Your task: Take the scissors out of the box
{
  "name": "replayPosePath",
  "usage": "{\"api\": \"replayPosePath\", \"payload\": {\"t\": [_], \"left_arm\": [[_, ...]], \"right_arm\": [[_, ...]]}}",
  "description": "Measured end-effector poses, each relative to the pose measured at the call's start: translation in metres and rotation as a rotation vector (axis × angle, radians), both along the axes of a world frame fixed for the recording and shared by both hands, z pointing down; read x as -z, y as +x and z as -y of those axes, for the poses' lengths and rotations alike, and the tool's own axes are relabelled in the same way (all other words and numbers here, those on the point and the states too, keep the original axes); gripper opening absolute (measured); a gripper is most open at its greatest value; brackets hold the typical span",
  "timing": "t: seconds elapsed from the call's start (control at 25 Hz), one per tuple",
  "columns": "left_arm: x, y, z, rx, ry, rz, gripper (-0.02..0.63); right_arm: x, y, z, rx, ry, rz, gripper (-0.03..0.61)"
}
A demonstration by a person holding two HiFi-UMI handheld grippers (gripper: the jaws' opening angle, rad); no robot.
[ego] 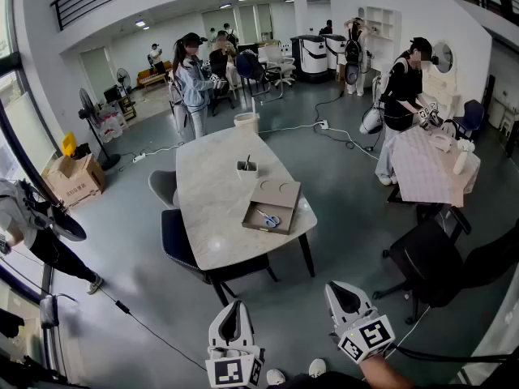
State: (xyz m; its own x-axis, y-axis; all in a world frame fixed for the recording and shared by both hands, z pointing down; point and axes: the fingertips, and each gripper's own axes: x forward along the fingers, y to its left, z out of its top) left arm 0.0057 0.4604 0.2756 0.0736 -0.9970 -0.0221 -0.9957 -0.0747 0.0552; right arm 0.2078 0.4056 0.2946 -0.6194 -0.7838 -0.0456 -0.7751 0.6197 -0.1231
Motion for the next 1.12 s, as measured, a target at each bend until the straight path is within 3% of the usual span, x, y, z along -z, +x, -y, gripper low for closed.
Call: {"api": "replayPosePath", "payload": {"t": [0.72, 1.12], "left_arm": [[0.0, 0.013, 0.006, 0.002, -0.006, 0.0, 0.017], [-0.006, 0.046, 0.008, 0.045, -0.001, -0.019, 0.017]], "right_arm": [[0.007, 0.008, 0.002, 0.024, 0.044, -0.002, -0.005], [-0.001, 0.04, 0.012, 0.053, 0.038, -0.02, -0.005]]}}
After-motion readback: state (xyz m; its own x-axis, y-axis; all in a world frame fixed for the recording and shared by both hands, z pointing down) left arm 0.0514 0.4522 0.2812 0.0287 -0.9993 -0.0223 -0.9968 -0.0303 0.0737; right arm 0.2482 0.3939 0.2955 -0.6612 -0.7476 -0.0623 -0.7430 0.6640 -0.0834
